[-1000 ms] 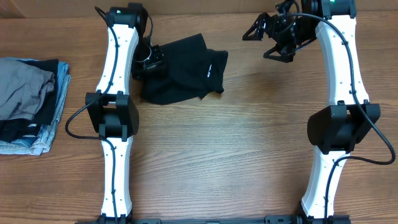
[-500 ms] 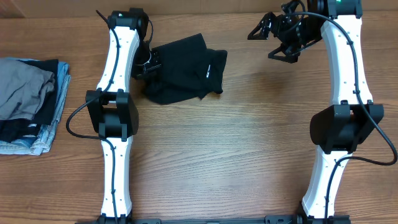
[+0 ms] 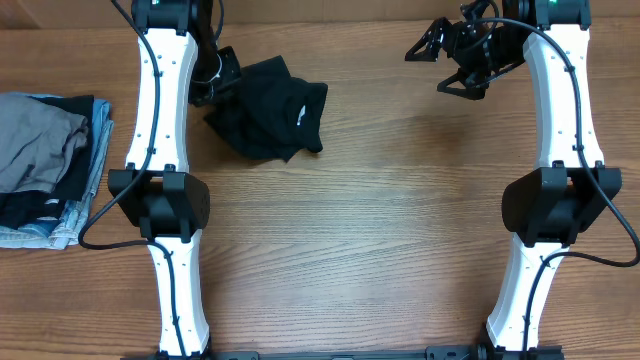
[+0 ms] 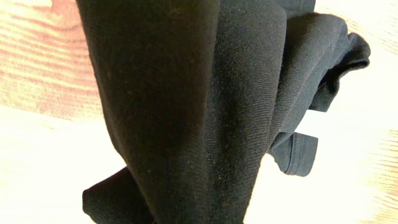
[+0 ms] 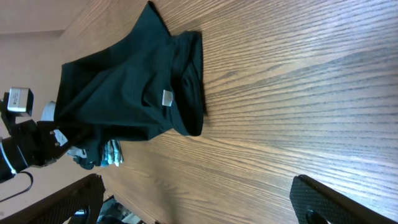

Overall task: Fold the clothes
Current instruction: 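Lift the black bundle with the left gripper and carry it left, then lower the black bundle onto the folded clothes stack with the left gripper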

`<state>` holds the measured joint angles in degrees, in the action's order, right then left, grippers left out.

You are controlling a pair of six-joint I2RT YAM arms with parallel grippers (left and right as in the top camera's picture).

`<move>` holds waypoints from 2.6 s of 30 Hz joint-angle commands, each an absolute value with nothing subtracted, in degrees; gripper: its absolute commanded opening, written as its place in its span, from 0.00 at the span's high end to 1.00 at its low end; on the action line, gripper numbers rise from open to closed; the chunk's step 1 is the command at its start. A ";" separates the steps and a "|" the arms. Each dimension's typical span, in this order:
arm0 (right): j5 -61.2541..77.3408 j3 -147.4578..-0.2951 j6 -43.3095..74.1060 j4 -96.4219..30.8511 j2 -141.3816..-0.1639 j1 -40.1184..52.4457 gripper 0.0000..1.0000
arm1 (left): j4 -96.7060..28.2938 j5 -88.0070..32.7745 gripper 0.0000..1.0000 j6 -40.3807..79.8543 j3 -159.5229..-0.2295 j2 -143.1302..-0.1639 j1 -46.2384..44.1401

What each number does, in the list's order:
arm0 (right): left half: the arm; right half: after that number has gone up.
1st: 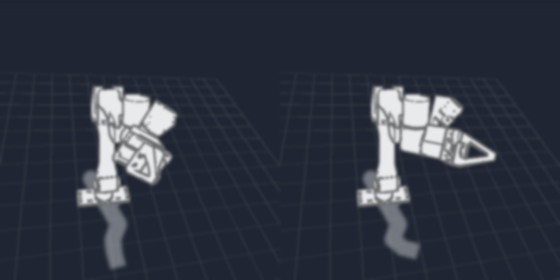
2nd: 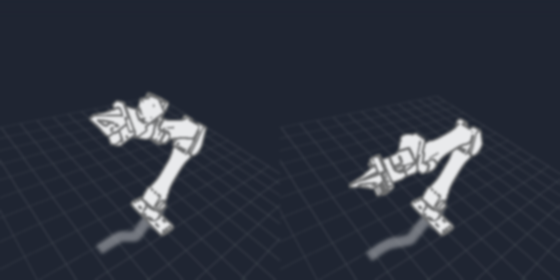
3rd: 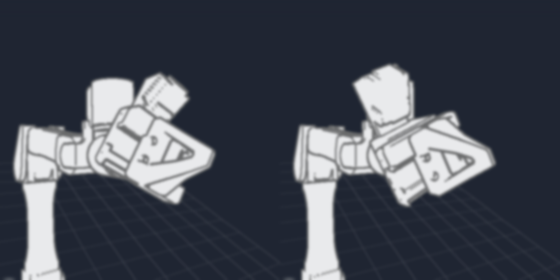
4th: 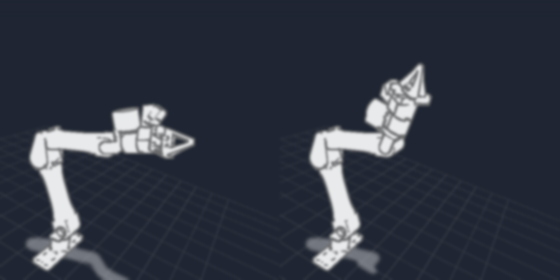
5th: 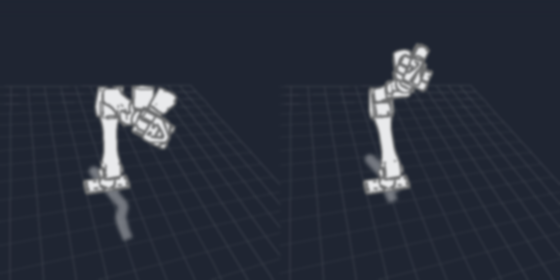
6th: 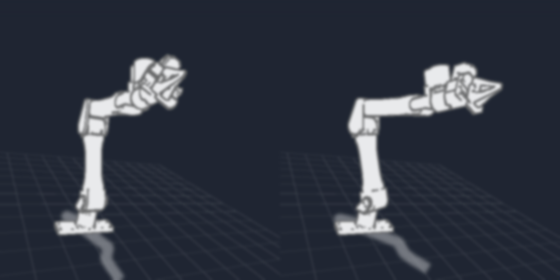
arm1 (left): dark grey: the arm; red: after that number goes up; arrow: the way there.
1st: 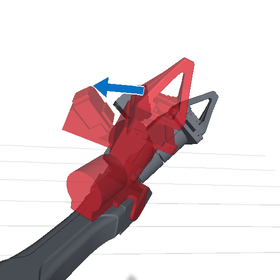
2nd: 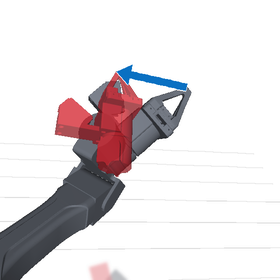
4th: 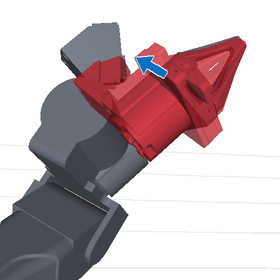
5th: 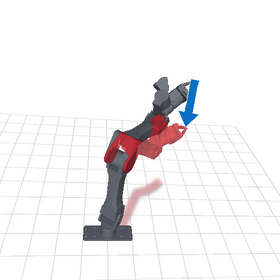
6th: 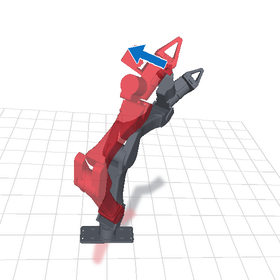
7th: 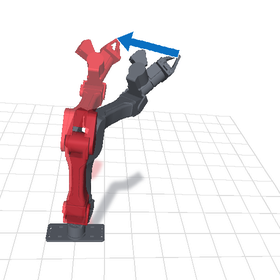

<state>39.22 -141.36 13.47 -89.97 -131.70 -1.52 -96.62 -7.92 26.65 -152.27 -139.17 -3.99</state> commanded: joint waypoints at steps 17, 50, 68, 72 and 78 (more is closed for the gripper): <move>41.50 -141.34 13.56 -87.92 -132.03 -1.69 0.00 | -96.82 4.67 0.96 28.27 -153.18 -105.89 19.03; 43.22 -141.34 13.76 -92.49 -132.03 -1.61 0.00 | -49.52 -13.80 0.96 12.86 -152.94 -116.71 30.00; 46.81 -141.40 13.80 -94.37 -131.15 3.97 0.00 | -40.38 -9.02 0.96 4.08 -152.94 -126.28 35.57; 46.63 -141.40 15.51 -92.75 -131.15 5.30 0.00 | -37.80 -11.33 0.96 4.82 -152.94 -126.28 38.70; 46.70 -141.40 16.82 -90.74 -131.15 6.39 0.00 | -35.00 -9.89 0.96 4.19 -152.99 -126.21 39.03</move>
